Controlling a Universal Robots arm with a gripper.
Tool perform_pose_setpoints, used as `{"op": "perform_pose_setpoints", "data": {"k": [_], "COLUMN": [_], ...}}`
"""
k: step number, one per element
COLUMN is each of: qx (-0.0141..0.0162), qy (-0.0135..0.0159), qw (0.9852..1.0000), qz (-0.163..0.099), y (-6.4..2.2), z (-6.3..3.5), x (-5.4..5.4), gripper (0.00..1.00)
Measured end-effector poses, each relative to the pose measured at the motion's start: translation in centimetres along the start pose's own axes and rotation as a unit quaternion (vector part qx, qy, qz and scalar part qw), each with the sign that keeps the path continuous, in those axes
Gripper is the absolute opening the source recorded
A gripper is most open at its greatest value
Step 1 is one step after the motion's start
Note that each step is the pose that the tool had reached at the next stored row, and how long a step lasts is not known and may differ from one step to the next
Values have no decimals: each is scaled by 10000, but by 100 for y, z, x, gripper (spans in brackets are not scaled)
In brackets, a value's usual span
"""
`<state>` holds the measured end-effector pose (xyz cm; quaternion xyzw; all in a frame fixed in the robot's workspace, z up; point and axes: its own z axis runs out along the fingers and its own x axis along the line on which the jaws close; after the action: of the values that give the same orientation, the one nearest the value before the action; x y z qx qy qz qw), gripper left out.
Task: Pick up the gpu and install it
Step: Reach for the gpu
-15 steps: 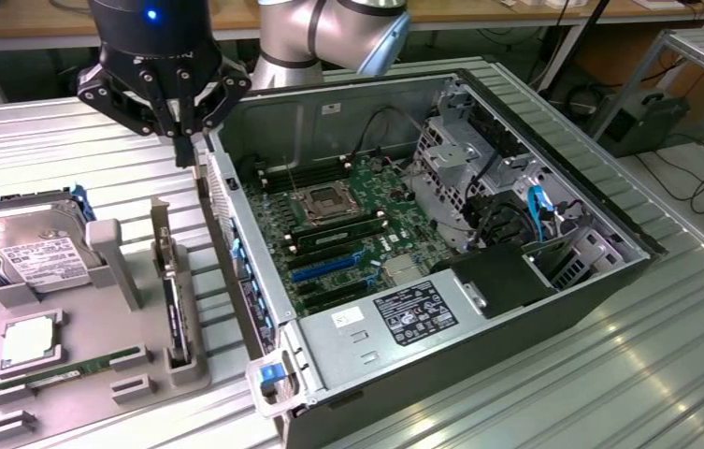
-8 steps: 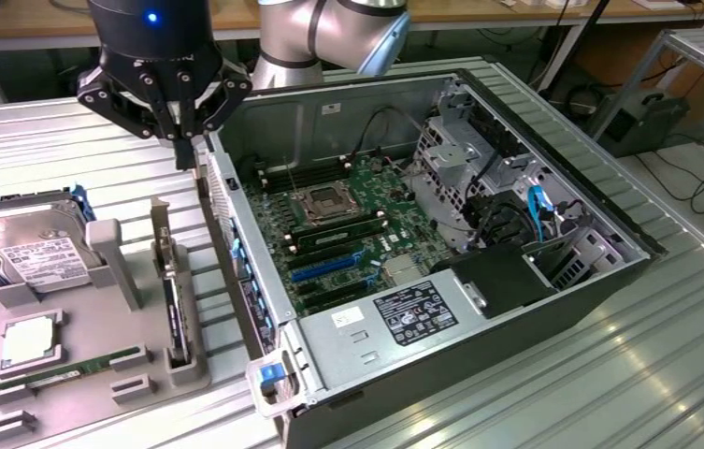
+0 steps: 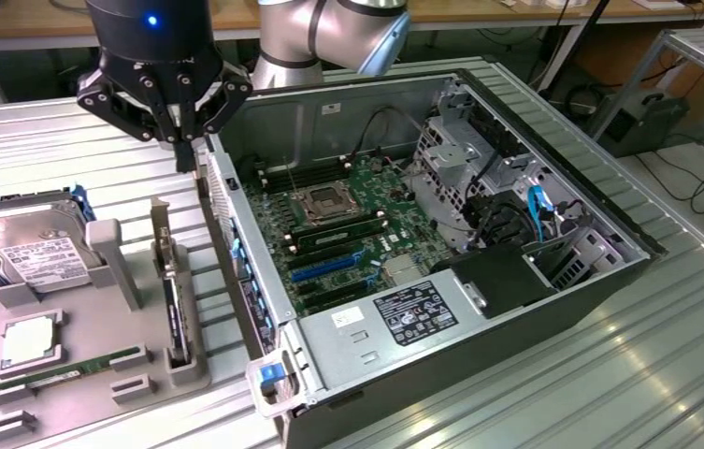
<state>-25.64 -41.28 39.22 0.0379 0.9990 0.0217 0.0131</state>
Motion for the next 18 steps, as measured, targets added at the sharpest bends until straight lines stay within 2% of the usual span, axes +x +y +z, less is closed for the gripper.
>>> {"op": "perform_pose_setpoints", "data": {"k": [18], "qx": [0], "qy": [0], "qw": [10000], "qz": [0], "y": [-57], "z": [5], "x": [3], "gripper": [11]}}
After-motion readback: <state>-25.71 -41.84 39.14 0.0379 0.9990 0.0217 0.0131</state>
